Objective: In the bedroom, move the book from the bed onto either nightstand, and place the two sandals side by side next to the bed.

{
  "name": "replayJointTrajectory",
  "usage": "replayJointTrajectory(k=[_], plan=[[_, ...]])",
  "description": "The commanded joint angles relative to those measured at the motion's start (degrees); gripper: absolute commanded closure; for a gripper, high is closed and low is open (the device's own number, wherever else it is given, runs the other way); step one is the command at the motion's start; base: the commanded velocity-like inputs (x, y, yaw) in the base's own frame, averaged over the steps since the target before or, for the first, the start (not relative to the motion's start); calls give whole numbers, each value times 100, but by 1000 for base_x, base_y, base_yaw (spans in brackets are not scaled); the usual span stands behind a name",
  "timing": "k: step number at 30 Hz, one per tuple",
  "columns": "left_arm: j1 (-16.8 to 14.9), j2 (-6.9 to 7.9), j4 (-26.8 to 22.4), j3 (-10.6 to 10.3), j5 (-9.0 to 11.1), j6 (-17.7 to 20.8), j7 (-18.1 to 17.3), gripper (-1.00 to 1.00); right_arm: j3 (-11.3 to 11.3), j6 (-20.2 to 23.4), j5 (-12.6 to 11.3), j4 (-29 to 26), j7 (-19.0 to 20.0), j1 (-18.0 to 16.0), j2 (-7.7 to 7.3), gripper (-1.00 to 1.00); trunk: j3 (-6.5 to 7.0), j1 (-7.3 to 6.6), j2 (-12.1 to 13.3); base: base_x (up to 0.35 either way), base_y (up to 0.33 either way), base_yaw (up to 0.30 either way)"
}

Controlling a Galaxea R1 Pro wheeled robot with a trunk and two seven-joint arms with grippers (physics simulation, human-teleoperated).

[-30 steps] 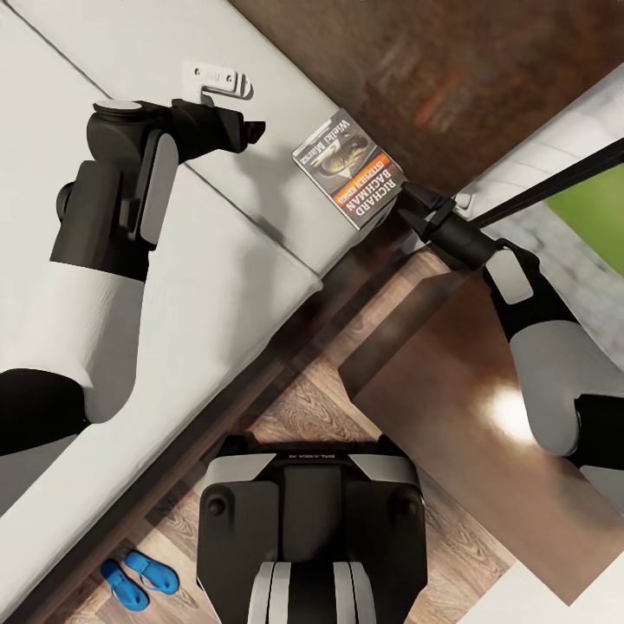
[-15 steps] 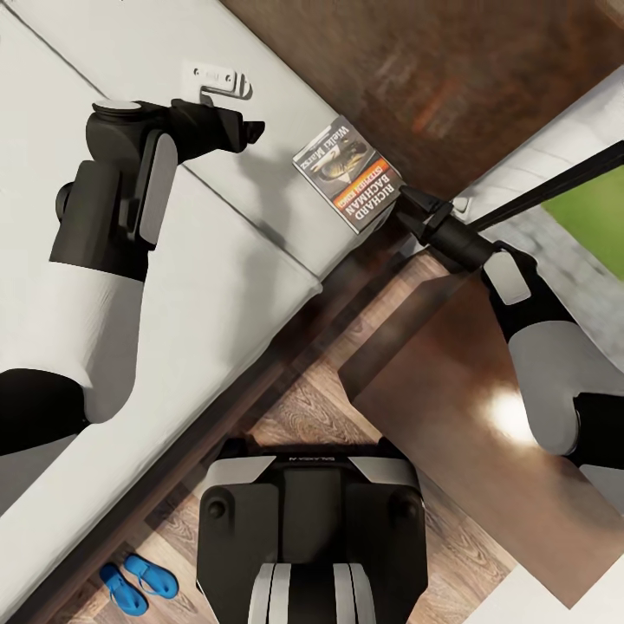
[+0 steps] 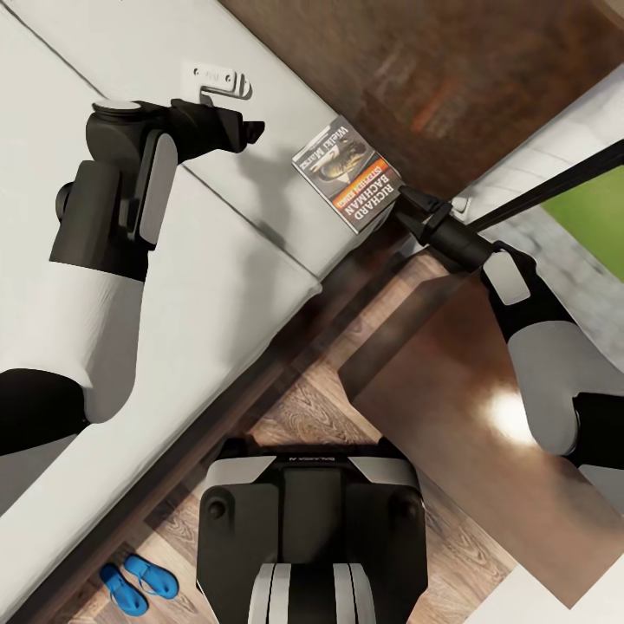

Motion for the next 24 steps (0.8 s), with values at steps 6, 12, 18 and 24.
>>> replayJointTrajectory(k=[6, 12, 18, 24], plan=[[-2, -2, -2, 2, 24, 29, -1, -100, -15, 60, -144, -248, 30, -13, 565, -100, -1, 1, -3, 0, 0, -133], [-2, -2, 8, 3, 24, 29, -1, -100, -15, 58, -144, -248, 18, -13, 566, -100, -1, 1, -3, 0, 0, -7], [-2, 5, 7, 4, 24, 29, -1, -100, -15, 58, -136, -248, 7, -13, 567, -100, -1, 1, -3, 0, 0, 0], [-2, 11, 5, 9, 18, 29, -8, -100, -15, 52, -140, -245, -40, -13, 567, -100, -1, 1, -3, 0, 0, 0]])
